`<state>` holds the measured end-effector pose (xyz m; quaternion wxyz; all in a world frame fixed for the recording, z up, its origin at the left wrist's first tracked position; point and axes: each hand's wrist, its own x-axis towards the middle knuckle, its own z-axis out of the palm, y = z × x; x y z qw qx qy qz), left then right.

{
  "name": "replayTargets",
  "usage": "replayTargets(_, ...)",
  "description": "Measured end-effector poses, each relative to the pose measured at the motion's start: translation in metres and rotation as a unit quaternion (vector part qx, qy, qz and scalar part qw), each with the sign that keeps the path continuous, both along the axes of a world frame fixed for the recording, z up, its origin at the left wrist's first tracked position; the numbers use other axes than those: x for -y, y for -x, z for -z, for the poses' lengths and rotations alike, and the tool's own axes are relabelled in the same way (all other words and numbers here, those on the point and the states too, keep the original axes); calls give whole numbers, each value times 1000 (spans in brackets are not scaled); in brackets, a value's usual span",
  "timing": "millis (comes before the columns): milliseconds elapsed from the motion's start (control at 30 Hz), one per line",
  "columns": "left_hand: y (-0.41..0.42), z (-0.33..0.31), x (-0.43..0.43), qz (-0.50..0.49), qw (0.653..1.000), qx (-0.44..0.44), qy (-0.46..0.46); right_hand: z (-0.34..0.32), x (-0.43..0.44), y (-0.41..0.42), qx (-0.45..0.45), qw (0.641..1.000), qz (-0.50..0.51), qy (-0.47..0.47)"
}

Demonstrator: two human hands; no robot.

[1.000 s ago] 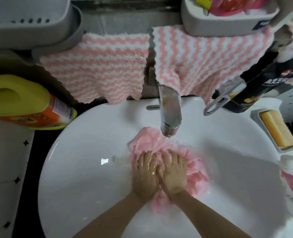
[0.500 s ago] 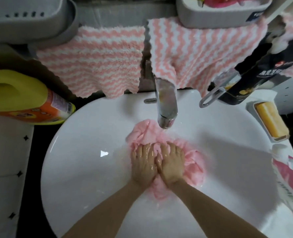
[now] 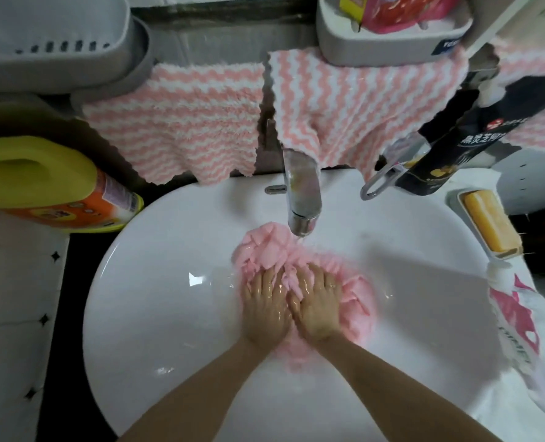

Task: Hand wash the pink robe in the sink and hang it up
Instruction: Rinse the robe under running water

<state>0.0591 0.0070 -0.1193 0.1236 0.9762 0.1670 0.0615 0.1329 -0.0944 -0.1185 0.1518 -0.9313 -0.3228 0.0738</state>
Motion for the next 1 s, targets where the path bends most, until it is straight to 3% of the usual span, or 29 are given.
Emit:
replayTargets(100, -29, -3, -18, -36, 997, -45, 54, -2, -20, -25, 35, 998, 49, -20)
replayTargets(167, -55, -22, -33, -62, 981, -109, 151, -18, -37, -46, -34, 993, 102, -39)
replayTargets(200, -60, -29, -35, -74, 980, -102, 152, -23, -41, -51, -75, 988, 122, -56)
replayTargets(267, -55, -33, -32, -66, 991, -51, 107, -31, -37, -46, -129, 975, 139, -119)
replayTargets(333, -32, -30, -20, -23, 996, 12, 81, -29, -22, -26, -89, 983, 106, -122)
replayTargets(500, 5, 5, -8, 15, 999, -29, -10, -4, -8, -2, 2, 999, -1, 55)
replayTargets(600, -21, 5, -25, 18, 999, -50, 11, -7, -27, -27, 13, 998, 43, 42)
replayTargets(667, -43, -11, -39, -2, 996, -80, 50, -26, -42, -48, -65, 993, 80, 49)
replayTargets(767, -53, -35, -46, -34, 996, -19, 79, -40, -40, -53, -152, 976, 141, -62)
replayTargets(833, -34, -34, -37, 1, 999, 23, 27, -41, -23, -34, -122, 976, 123, -135)
replayTargets(933, -7, -17, -27, 54, 998, -13, -5, -21, -2, -3, -65, 997, 14, -36)
replayTargets(1000, -4, -2, -30, 46, 999, -26, -6, -14, -6, -8, -37, 999, 6, -3)
